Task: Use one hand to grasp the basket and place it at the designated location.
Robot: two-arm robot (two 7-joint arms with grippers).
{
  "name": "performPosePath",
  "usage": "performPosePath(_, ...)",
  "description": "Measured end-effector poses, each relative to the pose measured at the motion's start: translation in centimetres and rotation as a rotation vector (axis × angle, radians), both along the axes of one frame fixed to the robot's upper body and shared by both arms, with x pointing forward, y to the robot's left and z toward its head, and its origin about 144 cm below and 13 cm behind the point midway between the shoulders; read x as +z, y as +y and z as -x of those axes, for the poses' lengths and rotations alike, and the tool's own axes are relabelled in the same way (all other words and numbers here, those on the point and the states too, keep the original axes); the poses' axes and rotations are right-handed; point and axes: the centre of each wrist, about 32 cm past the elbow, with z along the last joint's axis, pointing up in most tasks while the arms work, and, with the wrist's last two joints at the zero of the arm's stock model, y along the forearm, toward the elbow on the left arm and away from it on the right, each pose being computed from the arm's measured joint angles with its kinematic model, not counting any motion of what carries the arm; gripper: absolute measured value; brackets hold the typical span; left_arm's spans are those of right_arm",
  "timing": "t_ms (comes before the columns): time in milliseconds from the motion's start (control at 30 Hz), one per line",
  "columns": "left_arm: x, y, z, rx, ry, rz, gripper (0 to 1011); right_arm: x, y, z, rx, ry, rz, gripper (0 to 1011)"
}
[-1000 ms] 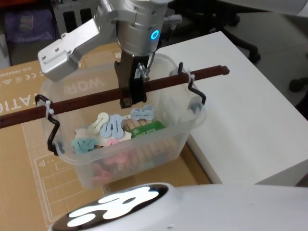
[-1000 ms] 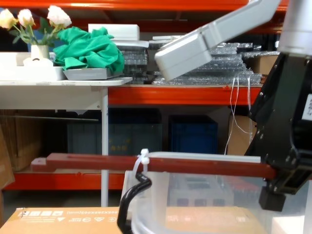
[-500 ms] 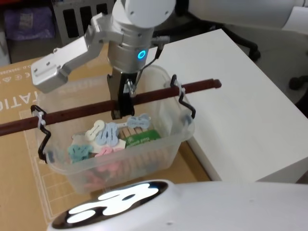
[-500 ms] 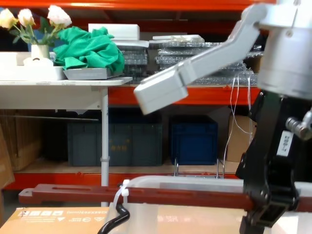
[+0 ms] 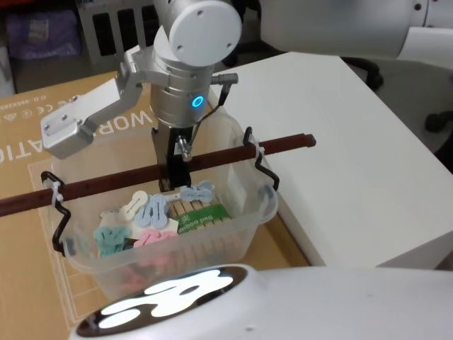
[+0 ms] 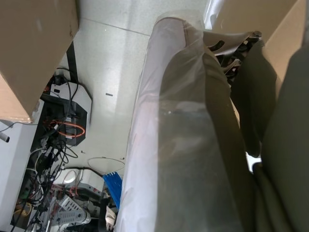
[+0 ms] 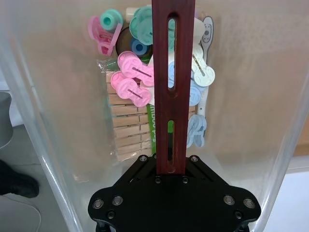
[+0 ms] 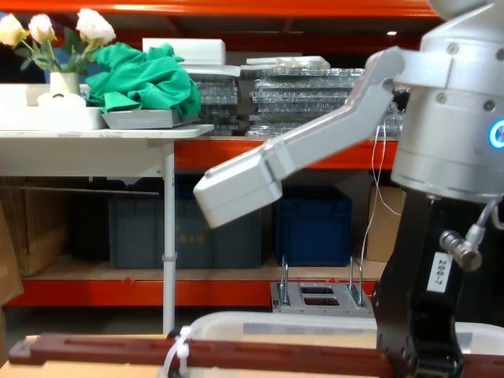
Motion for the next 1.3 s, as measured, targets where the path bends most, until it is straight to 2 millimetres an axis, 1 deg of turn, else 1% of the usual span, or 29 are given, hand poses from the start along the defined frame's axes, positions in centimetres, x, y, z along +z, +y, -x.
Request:
performPosePath(133,0.0,0.0,0.0,0.0,0.0,0.0,0,-0.5,0.4,-0.1,0.007,0.006,0.006,1)
performPosePath(300,0.0,0.0,0.0,0.0,0.0,0.0,0,-1.5,1.1,-0.1,0.014,0.017,0.02,1)
performPosePath(733,0.0,0.0,0.0,0.0,0.0,0.0,0,-3.3,1.7,-0.3,0.023,0.025,0.055,1)
performPosePath(1300,0.0,0.0,0.0,0.0,0.0,0.0,0,-3.6,1.7,-0.2,0.011,0.02,0.069,5)
